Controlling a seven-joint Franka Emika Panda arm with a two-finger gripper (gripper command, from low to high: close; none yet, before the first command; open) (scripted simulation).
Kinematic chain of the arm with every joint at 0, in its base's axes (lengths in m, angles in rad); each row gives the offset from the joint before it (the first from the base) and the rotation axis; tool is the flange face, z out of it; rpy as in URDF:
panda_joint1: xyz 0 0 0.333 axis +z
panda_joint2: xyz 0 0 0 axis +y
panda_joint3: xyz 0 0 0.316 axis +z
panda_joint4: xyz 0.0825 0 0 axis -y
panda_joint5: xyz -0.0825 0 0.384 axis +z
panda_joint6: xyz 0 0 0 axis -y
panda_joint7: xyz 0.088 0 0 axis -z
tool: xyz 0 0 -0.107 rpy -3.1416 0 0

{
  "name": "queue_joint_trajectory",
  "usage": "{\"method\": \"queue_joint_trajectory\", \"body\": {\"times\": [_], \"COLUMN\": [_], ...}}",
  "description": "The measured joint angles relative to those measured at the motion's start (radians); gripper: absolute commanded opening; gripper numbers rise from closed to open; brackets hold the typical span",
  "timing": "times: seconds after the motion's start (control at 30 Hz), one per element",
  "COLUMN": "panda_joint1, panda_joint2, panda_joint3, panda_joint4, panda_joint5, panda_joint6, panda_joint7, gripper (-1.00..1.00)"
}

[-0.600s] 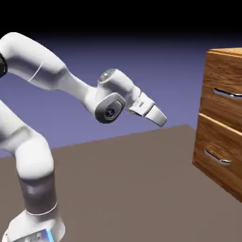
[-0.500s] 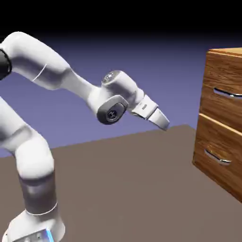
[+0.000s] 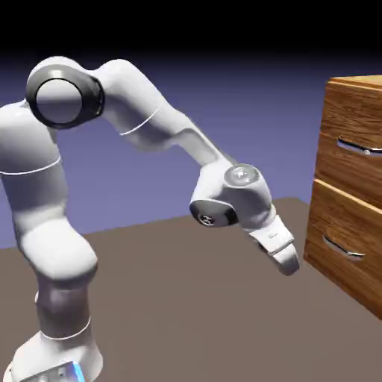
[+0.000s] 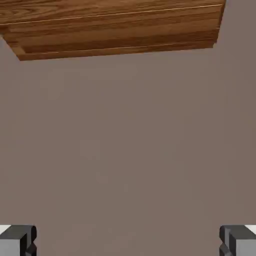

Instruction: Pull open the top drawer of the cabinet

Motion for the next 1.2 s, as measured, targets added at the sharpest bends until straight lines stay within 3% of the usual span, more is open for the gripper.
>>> {"method": "queue_joint_trajectory", "body": {"times": [1.2], "panda_joint1": [0.65], "panda_joint2": [1.05], "panda_joint3": [-0.922], "panda_joint4": [0.488], "panda_joint5": [1.496], "panda_joint6": [-0.313], "panda_joint7": [-1.566], "gripper": [0.0]}}
